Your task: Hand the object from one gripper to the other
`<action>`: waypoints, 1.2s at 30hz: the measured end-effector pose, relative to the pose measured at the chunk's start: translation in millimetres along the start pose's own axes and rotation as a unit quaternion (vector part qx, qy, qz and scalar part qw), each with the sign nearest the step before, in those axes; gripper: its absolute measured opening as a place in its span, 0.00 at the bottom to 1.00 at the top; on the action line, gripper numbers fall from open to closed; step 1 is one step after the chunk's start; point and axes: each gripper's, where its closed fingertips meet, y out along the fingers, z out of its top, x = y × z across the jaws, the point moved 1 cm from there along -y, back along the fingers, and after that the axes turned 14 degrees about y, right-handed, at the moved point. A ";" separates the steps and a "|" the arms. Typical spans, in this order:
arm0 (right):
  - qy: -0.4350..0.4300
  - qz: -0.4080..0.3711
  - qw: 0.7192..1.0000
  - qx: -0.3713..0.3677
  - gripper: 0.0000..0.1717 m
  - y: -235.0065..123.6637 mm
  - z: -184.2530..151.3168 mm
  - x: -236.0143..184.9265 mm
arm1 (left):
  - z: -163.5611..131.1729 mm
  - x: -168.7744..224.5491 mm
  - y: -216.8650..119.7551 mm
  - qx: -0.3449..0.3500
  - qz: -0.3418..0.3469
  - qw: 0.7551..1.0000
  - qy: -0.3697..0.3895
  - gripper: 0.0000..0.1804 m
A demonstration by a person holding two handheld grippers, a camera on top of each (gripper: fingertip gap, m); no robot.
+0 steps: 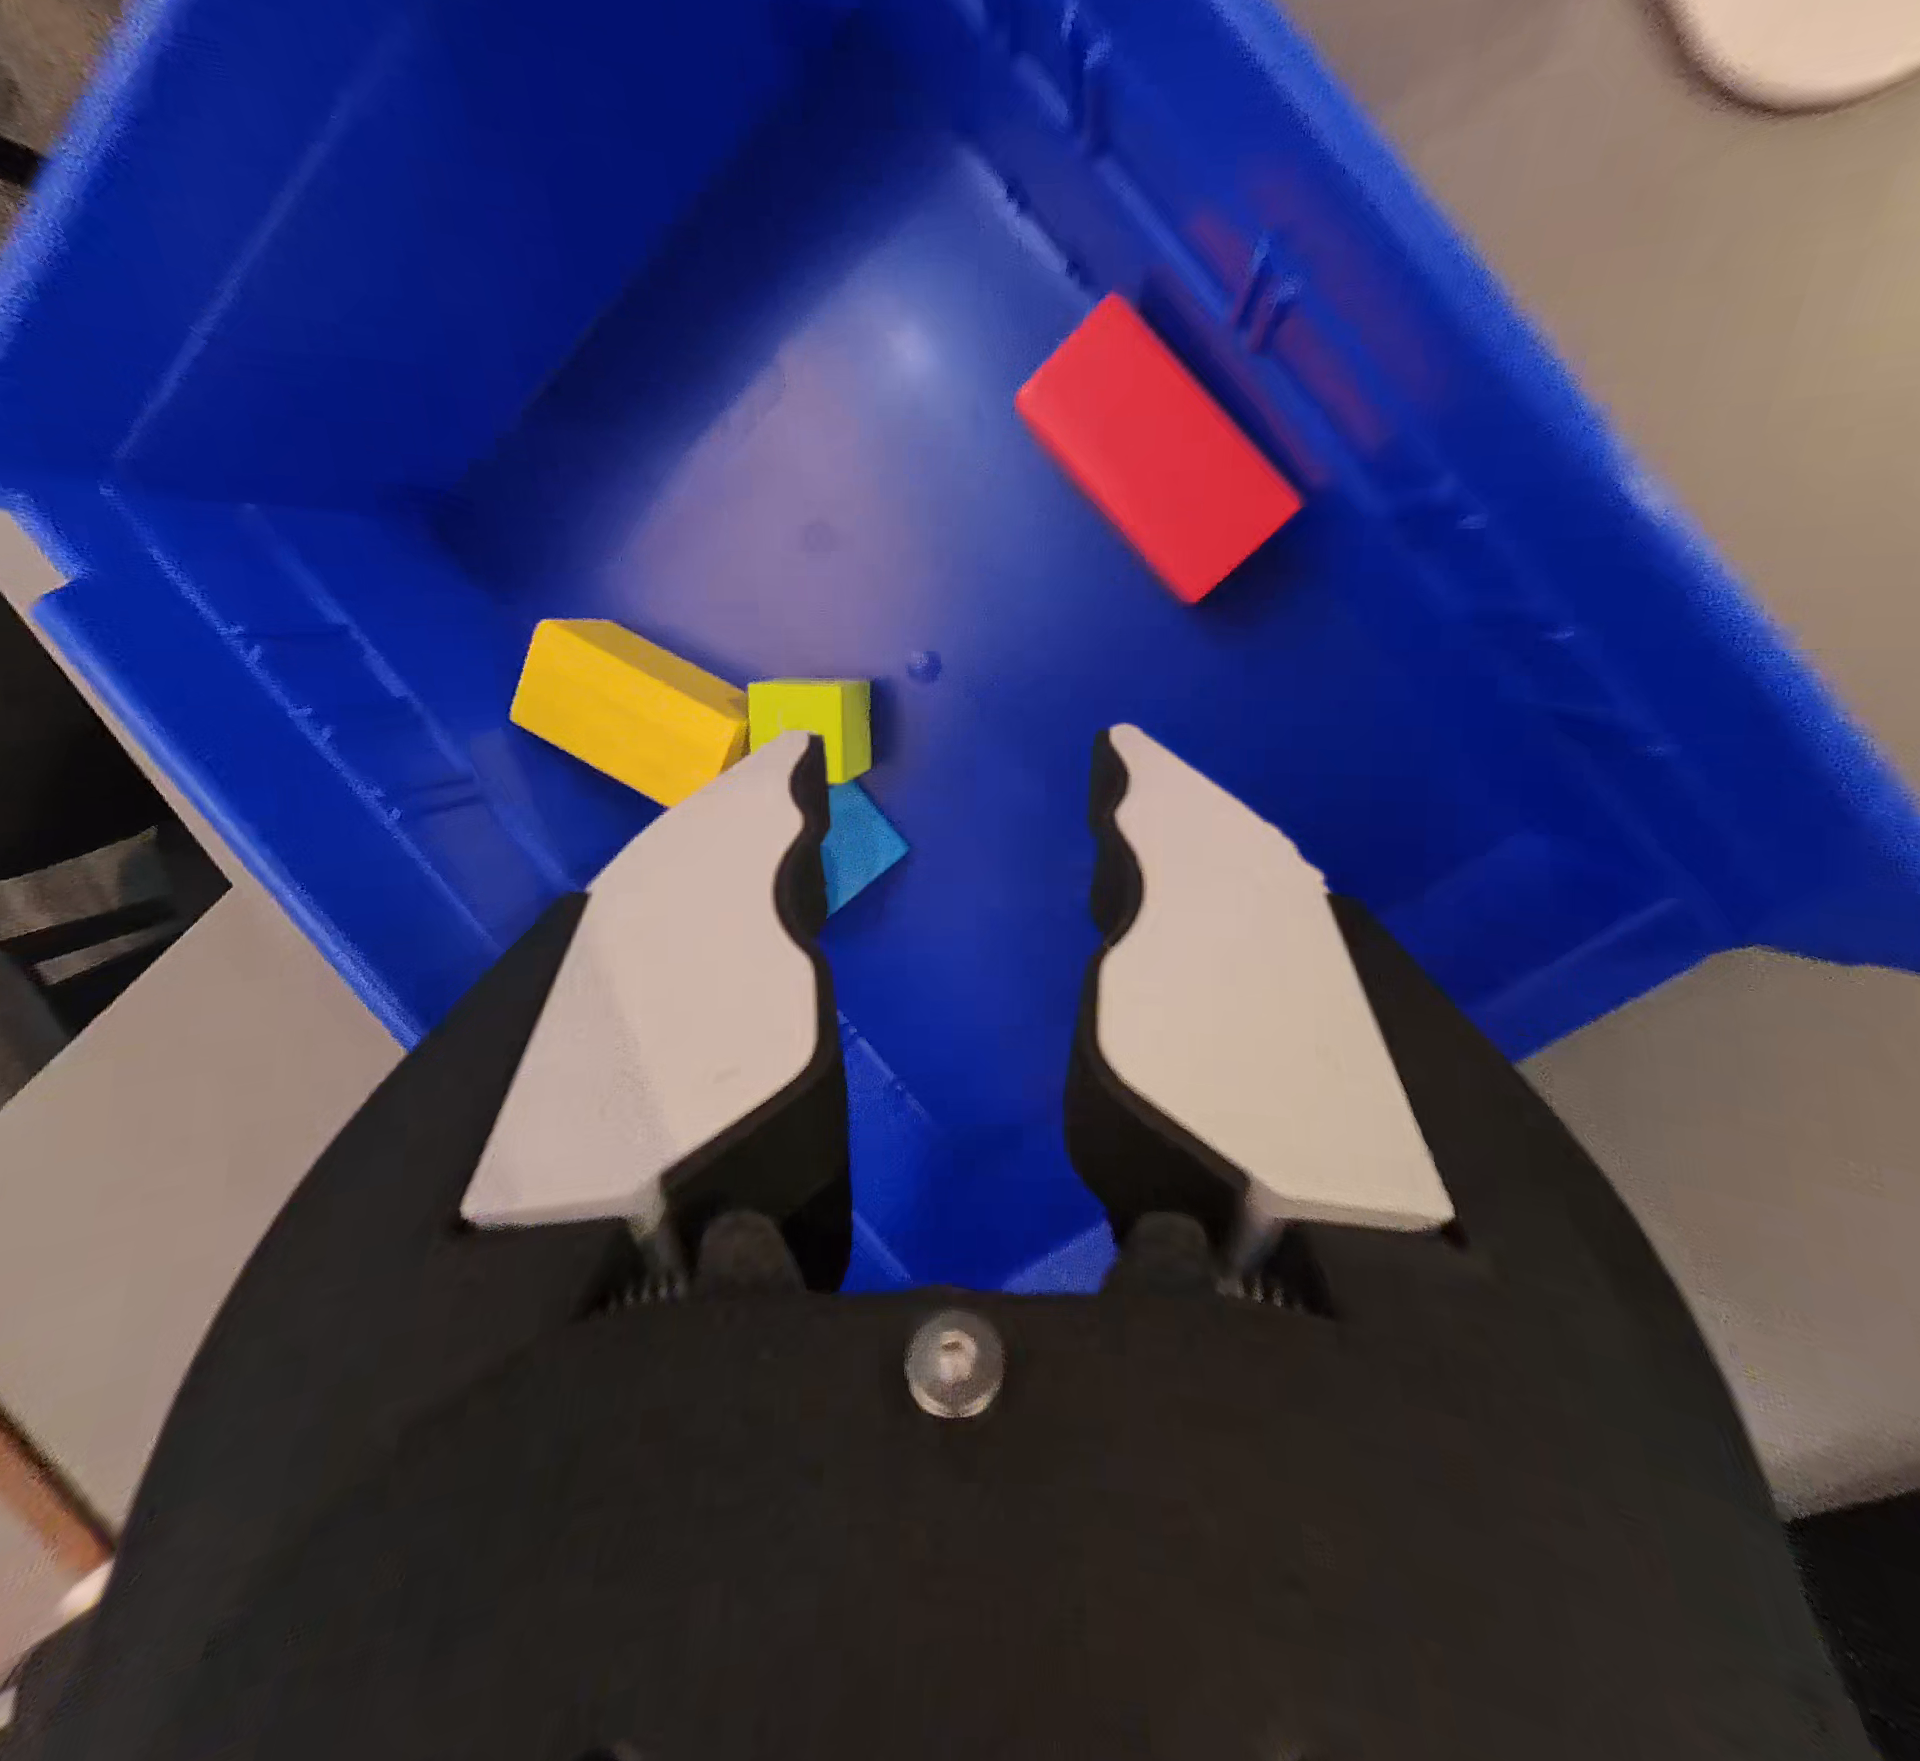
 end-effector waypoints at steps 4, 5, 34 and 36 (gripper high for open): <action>-0.002 -0.003 0.999 0.032 0.28 -12.8 1.7 -6.3 | -20.8 -12.7 28.2 -0.082 -0.001 0.996 0.037 0.28; -0.004 -0.002 0.999 0.040 0.28 -16.4 2.5 -8.3 | -31.4 -16.7 35.7 -0.119 0.000 0.992 0.030 0.28; -0.031 -0.017 0.983 0.179 0.26 -89.7 17.8 -38.3 | -1.4 -13.8 44.2 0.019 -0.020 0.999 -0.047 0.15; -0.029 -0.031 0.976 0.216 0.27 -107.8 20.5 -40.2 | 8.5 -9.5 27.5 0.062 -0.024 0.996 -0.060 0.15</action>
